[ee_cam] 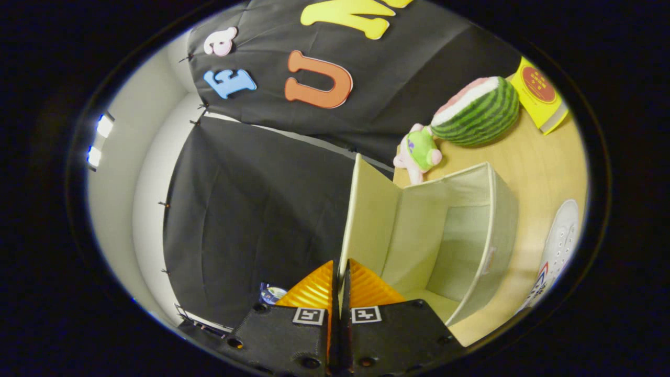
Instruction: Open the storage box then place both shoes into the box .Put the left shoe in first, then the right shoe, with the right side of both shoes facing outward in a uniform manner.
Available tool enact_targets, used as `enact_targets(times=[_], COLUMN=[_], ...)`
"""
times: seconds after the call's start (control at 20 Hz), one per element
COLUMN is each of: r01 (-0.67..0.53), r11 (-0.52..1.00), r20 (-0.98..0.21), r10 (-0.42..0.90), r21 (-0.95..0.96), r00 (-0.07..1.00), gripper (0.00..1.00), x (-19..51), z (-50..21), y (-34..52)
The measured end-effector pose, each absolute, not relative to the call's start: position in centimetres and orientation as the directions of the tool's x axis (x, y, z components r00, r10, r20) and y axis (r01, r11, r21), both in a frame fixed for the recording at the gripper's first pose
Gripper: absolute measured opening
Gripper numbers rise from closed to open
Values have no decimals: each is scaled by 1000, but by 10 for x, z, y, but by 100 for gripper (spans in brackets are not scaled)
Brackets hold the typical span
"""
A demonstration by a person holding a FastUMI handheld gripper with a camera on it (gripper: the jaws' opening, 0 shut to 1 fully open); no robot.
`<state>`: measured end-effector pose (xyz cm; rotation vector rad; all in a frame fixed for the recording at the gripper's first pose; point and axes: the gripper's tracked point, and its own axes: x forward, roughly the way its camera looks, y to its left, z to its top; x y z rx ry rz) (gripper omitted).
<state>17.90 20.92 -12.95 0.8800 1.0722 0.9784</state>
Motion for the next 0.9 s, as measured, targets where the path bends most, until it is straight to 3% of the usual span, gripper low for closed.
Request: enact_targets(times=[0.3, 0.55, 0.65, 0.9], r01=[-206, -254, -309, -365], r11=[383, 408, 434, 602], r20=[-327, -342, -366, -556], r10=[909, 901, 895, 798], r21=[901, 877, 846, 710], r00=[260, 267, 255, 234], gripper=[5, 7, 20, 100], x=[174, 158, 147, 127], z=[-113, -107, -106, -148], y=[280, 341, 355, 342])
